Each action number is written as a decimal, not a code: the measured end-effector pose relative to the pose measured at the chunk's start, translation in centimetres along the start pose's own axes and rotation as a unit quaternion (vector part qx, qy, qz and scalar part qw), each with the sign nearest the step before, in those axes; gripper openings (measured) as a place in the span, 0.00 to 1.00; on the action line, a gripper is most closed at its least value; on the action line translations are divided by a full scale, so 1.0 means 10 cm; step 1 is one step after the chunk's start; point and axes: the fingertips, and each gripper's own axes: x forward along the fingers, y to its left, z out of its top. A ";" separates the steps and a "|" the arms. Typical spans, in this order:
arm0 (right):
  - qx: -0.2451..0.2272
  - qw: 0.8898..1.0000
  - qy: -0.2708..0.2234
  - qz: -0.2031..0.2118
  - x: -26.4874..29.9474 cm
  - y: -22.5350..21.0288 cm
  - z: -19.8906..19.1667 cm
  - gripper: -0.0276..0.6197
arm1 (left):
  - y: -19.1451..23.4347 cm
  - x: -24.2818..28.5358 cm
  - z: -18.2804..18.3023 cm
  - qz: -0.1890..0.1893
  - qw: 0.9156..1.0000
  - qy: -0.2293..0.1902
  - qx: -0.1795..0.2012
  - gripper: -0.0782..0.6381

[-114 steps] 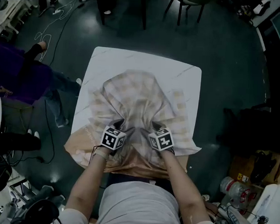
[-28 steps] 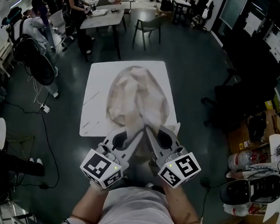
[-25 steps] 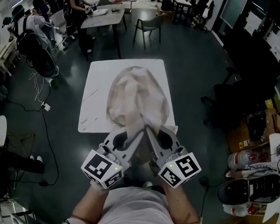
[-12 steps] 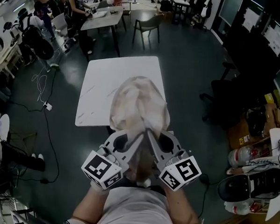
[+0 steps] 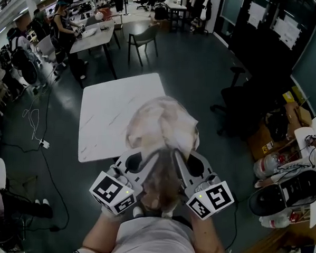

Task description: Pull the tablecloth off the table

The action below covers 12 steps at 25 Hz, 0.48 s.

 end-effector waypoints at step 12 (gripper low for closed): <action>-0.015 0.999 -0.007 -0.049 -0.08 -0.18 0.03 0.10 | 0.05 0.12 0.02 -0.019 1.000 -0.003 0.007 0.18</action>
